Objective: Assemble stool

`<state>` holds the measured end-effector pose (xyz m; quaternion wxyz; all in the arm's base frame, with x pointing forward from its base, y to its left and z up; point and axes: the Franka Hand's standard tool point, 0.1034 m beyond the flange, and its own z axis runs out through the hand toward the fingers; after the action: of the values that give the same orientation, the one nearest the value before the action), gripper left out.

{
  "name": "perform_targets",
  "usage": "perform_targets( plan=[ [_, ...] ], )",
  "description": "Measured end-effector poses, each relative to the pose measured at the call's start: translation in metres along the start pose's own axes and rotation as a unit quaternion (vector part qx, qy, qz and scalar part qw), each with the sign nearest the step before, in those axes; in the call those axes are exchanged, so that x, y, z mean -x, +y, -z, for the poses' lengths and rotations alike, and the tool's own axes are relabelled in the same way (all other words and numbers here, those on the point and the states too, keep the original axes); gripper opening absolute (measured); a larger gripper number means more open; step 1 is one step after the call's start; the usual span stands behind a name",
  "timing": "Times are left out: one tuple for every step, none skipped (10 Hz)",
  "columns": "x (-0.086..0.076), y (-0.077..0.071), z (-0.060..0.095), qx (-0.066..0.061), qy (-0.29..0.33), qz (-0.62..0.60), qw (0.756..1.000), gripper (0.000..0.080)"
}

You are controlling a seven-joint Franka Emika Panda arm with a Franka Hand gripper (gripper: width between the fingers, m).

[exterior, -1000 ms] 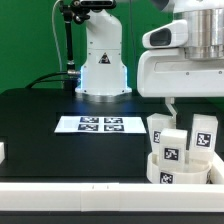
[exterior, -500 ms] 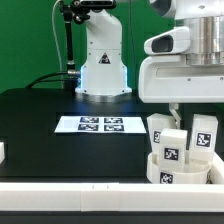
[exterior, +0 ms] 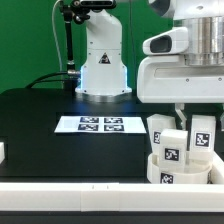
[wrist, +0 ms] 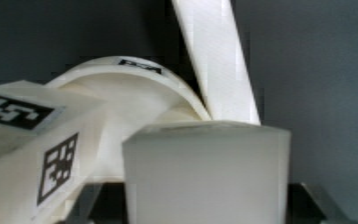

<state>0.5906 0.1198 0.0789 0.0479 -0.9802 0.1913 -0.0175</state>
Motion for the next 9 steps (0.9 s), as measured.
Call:
perform_targets(
  plan=[
    [0.0001, -0.0001, 0.0, -0.002, -0.001, -0.026, 1.0, 0.0343],
    [0.0005, 0.0002, -0.0003, -0.009, -0.005, -0.078, 0.997, 0.0343],
    [0.0011, 0.0006, -0.0007, -0.019, -0.011, -0.151, 0.988, 0.0343],
    [0.0015, 0.0002, -0.0011, -0.027, -0.017, -0.205, 0.978, 0.0343],
    [0.0021, -0.0009, -0.0015, -0.03, -0.021, -0.26, 0.965, 0.0343],
    [0.0036, -0.0031, -0.0019, -0.031, -0.025, -0.324, 0.945, 0.0343],
    [0.0041, -0.0042, -0.0014, -0.032, -0.028, -0.359, 0.933, 0.0343],
    [0.004, -0.0047, -0.0009, -0.036, -0.032, -0.387, 0.921, 0.0343],
    [0.0048, -0.0061, -0.0009, -0.039, -0.038, -0.433, 0.9, 0.0343]
  ],
)
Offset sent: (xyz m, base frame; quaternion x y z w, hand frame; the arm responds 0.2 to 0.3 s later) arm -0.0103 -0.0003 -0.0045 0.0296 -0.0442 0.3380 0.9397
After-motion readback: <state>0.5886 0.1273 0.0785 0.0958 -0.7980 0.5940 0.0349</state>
